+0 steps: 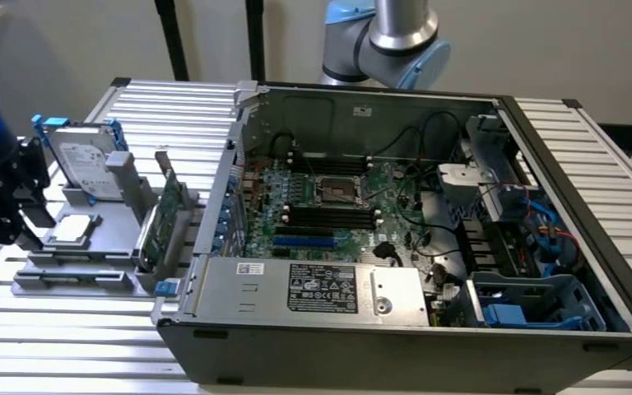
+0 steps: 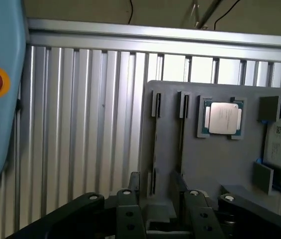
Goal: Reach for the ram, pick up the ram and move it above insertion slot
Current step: 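Pick up the ram and move it above insertion slot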
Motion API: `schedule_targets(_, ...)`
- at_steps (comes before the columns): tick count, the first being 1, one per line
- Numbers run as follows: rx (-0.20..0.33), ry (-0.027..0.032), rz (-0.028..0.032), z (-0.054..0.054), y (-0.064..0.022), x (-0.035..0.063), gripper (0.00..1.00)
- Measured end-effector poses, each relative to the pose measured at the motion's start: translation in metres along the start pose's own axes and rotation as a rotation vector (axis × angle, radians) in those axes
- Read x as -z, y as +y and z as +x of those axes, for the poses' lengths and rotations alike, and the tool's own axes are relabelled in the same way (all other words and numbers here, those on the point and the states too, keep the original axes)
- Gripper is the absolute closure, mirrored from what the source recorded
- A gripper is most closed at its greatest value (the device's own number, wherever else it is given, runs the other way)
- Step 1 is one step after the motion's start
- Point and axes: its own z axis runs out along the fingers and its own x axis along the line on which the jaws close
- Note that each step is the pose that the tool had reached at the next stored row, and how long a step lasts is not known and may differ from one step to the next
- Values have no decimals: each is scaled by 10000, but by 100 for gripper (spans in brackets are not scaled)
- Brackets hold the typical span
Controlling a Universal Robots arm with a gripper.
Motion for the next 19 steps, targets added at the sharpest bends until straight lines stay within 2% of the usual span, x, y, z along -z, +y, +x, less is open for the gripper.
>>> schedule_targets(4,-85,-2,2,32,1,-73,61)
schedule_targets(19,-141,-1,0,33,-2,-345,61)
